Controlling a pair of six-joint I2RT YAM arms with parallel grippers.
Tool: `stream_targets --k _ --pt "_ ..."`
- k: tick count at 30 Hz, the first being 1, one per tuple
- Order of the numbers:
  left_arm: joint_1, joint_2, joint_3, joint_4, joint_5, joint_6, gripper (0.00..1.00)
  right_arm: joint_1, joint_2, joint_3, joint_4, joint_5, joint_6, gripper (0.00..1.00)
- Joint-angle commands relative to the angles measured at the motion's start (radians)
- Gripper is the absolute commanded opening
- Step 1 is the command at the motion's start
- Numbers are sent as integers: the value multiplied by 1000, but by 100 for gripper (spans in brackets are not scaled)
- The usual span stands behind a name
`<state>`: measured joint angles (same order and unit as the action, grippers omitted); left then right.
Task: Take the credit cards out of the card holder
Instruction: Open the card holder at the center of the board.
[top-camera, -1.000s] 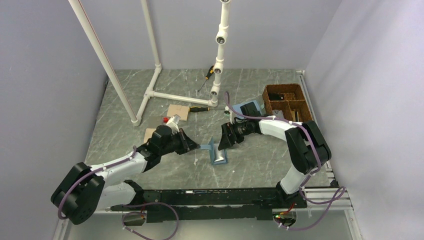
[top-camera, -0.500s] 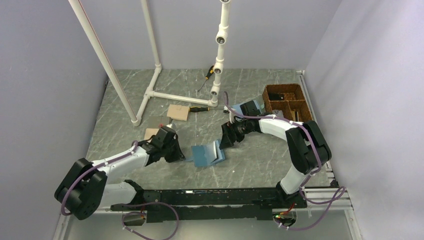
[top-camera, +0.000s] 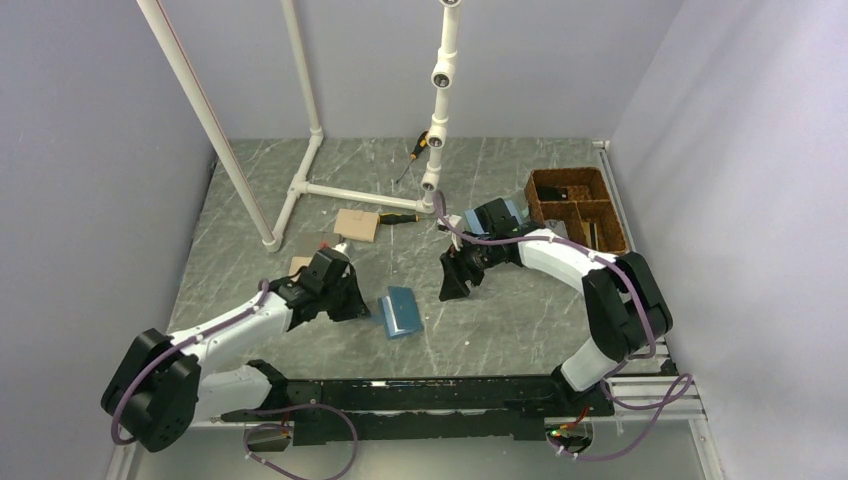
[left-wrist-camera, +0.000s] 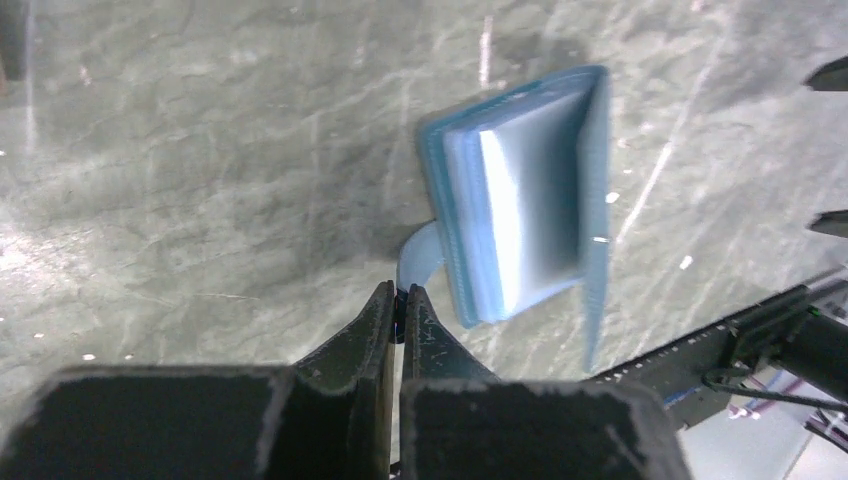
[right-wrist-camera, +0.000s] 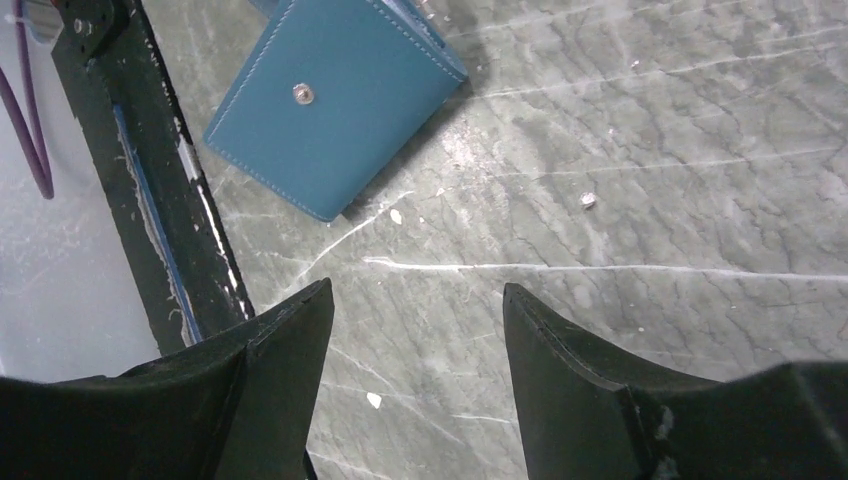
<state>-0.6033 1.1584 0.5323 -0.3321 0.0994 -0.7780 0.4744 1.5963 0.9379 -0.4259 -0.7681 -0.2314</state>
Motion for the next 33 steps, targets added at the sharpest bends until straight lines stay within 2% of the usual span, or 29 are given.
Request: stream_targets --k 1,9,15,22,28,33 --pt "4 -64 21 71 82 19 0 9 -46 49 -61 -75 -111 65" --pt "4 -121 26 305 225 -17 0 24 -48 76 -129 -156 -196 66" --pt "4 -35 101 324 279 0 0 17 -76 85 -144 -174 -207 67" --pt "4 -3 47 471 350 -60 0 13 -81 79 -127 -196 -175 66" --pt "4 4 57 545 440 -72 0 13 -73 79 -117 -203 -156 61" --pt "4 8 44 503 402 -66 0 12 -63 75 -98 -154 -132 55"
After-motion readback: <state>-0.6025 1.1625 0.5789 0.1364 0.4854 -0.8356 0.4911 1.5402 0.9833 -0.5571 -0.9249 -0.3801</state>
